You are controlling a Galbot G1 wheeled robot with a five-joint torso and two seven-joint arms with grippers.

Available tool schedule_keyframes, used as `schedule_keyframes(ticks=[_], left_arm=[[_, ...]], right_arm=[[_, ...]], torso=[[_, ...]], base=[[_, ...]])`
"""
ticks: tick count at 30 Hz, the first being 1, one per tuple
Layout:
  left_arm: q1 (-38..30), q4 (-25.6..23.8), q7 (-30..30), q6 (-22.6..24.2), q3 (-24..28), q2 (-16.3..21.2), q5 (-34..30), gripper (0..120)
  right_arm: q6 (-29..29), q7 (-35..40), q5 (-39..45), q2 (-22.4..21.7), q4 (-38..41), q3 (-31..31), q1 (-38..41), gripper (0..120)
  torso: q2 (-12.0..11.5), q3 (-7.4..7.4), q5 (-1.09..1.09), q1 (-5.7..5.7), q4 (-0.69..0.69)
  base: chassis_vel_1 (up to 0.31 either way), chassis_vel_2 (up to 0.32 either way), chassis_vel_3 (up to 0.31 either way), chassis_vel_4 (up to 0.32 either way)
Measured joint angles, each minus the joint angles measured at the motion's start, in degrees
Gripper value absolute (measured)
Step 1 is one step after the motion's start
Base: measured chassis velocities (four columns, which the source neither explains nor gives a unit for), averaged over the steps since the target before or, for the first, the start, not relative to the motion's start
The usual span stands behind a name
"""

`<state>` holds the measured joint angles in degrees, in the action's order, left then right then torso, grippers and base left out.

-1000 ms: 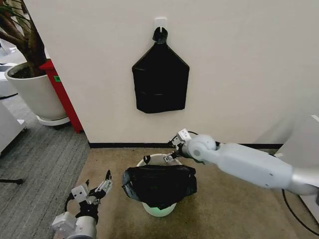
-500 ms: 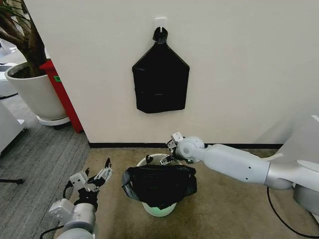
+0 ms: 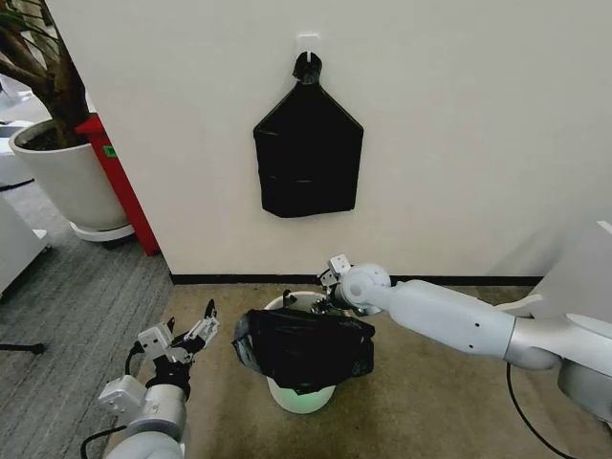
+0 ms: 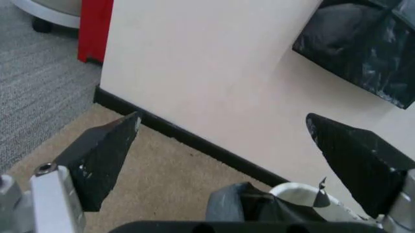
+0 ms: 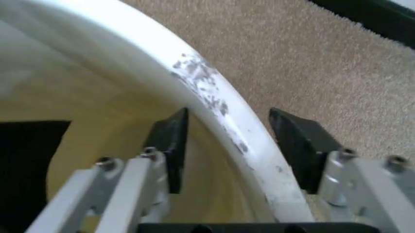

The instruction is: Place the garbage bag over the trash bin.

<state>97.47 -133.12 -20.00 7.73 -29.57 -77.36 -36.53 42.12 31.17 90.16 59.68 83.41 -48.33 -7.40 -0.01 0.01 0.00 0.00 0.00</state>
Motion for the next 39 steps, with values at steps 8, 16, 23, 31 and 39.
schedule_keyframes(ticks=[8, 16, 23, 31, 39], left_arm=[[-0.1, 0.0, 0.2, 0.0, 0.1, 0.1, 0.1, 100], [0.0, 0.0, 0.3, 0.0, 0.3, 0.0, 0.9, 100], [-0.1, 0.0, 0.3, -0.1, 0.6, -0.1, 1.6, 100], [0.2, 0.0, 0.4, -0.1, 0.8, -0.1, 2.1, 100], [0.2, -0.1, 0.4, -0.3, 0.6, -0.1, 2.1, 100]], right_arm=[[0.0, 0.6, 0.1, -0.3, 0.6, 1.1, -0.4, 14], [-0.1, 1.8, -0.4, -0.6, 1.9, 3.2, -2.0, 0], [-0.1, 3.5, -1.2, -1.5, 4.2, 5.1, -3.1, 0], [-0.1, 7.2, -0.2, -2.3, 6.8, 9.5, -5.1, 0], [-1.1, 22.6, 5.7, -2.9, 12.5, 20.2, -9.9, 0]], torso=[[0.0, 0.00, 0.00, 0.00, 0.00], [0.0, -0.01, 0.00, 0.00, 0.00], [0.0, -0.01, -0.01, 0.00, 0.00], [0.0, 0.00, 0.00, 0.00, 0.00], [0.0, -0.01, -0.01, 0.00, -0.01]], base=[[0.000, 0.000, 0.000, 0.000], [0.000, 0.000, 0.000, 0.000], [0.000, 0.000, 0.000, 0.000], [0.000, 0.000, 0.000, 0.000], [0.000, 0.000, 0.000, 0.000]])
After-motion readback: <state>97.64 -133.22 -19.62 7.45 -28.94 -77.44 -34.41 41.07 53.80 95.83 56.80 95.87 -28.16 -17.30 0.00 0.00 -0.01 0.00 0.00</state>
